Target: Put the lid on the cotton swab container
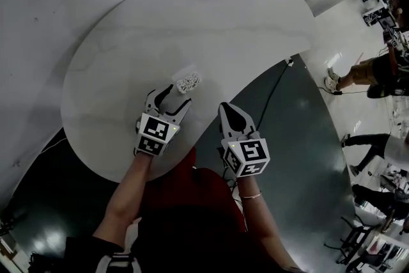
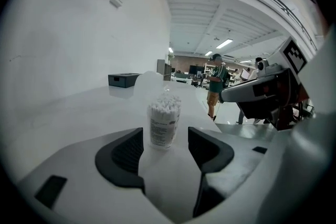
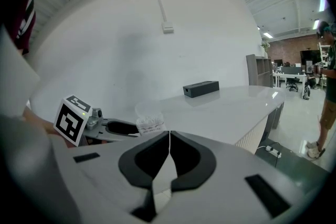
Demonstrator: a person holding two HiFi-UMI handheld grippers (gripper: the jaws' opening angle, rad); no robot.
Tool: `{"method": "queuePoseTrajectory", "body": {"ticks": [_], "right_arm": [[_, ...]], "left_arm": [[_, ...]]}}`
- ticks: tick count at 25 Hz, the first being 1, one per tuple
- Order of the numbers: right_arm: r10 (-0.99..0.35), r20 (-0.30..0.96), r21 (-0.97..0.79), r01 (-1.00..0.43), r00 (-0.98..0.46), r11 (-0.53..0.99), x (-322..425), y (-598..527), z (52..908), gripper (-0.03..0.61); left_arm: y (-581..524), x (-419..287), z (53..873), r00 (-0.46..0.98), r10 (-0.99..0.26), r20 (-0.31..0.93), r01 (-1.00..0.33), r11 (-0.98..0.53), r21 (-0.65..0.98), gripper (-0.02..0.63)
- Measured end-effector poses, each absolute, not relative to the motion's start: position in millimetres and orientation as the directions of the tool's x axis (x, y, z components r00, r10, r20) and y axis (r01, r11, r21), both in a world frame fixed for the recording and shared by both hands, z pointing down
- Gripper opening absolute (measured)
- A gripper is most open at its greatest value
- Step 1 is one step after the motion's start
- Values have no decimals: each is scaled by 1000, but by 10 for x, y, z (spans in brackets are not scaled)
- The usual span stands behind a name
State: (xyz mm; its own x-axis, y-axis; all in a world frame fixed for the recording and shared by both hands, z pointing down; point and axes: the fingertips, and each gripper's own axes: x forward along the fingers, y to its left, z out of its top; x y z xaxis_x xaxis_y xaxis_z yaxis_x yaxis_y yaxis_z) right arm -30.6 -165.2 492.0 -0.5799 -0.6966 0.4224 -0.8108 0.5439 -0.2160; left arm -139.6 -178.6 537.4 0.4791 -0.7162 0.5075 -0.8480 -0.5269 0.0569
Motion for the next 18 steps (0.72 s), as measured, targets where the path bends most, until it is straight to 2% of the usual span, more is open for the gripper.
{"method": "queuePoseTrajectory", "body": {"ticks": [18], "right_arm": [[-704, 445, -216, -829, -554, 515, -192, -1712, 4956, 17]], "left_arm": [[-1961, -1340, 5500, 429, -682, 592, -853, -522, 17, 258]]}}
